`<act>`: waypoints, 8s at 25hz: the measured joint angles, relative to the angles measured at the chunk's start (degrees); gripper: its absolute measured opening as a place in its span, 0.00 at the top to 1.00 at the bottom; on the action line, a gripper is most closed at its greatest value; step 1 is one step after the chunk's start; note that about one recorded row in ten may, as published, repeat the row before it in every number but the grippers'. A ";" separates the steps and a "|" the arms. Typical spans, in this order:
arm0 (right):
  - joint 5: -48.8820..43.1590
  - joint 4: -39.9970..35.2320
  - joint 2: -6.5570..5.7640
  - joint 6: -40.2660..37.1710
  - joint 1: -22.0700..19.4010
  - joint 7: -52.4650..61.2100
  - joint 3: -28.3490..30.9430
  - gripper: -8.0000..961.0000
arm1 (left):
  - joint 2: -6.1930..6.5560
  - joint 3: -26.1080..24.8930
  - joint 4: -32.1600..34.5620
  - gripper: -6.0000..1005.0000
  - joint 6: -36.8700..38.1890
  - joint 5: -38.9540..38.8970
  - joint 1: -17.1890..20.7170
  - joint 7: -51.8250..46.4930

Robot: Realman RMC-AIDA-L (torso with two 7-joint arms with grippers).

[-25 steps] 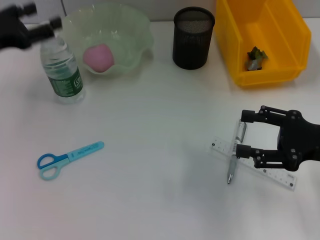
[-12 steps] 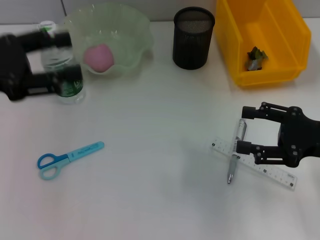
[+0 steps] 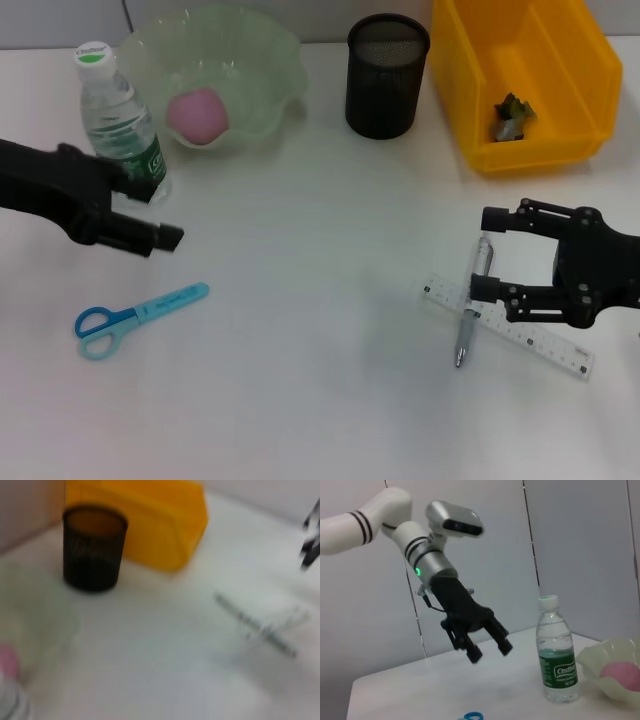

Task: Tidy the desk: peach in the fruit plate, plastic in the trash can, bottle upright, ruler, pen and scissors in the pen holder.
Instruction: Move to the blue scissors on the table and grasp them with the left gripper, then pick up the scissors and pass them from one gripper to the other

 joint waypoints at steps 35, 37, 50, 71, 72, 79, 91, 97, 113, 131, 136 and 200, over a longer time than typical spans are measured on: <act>-0.27 -0.19 -0.09 0.88 0.97 -0.76 -0.38 0.13 | -1.89 41.24 -0.52 0.21 -14.76 18.84 -2.65 -22.07; -0.29 -0.28 -0.09 0.88 1.30 -0.78 -0.44 0.13 | -1.89 41.56 -0.61 0.21 -15.04 18.90 -2.50 -22.45; -0.35 -0.02 -0.09 1.87 1.66 -0.85 -0.44 0.13 | -2.03 44.45 -2.49 0.32 -16.60 21.02 -2.39 -23.11; -0.35 0.10 0.26 1.48 1.00 -0.87 -0.53 0.13 | -2.07 45.26 -2.45 0.50 -15.53 21.04 -2.63 -22.50; -0.35 0.10 0.26 1.48 1.00 -0.87 -0.54 0.13 | -2.07 45.26 -2.45 0.50 -15.49 21.04 -2.67 -22.49; -0.34 0.10 0.27 1.25 1.00 -0.87 -0.53 0.13 | -1.99 45.26 -2.58 0.51 -15.32 21.05 -2.74 -22.44; -0.25 0.10 0.19 0.69 0.42 -0.78 -0.44 0.13 | -1.97 45.26 -3.16 0.64 -14.86 21.05 -2.85 -21.85; -0.23 0.10 0.24 0.09 0.26 -0.78 -0.19 0.13 | -1.97 45.26 -3.27 0.67 -15.02 21.10 -2.80 -21.85; -0.27 0.10 0.35 0.07 0.15 -0.67 -0.45 0.13 | -1.98 45.25 -3.70 0.73 -15.18 21.67 -2.76 -21.54; -0.30 0.16 0.27 -0.73 0.10 -0.56 -0.09 0.13 | -2.00 44.86 -1.90 0.74 -14.59 21.14 -2.52 -20.58; -0.33 0.18 0.18 -0.84 0.06 -0.49 -0.16 0.13 | -1.81 43.11 0.60 0.74 -11.74 18.19 -2.53 -20.26; 0.21 42.69 1.20 3.45 -0.17 -59.28 28.30 0.13 | -2.24 3.90 -75.29 0.74 -9.34 -73.06 0.39 30.85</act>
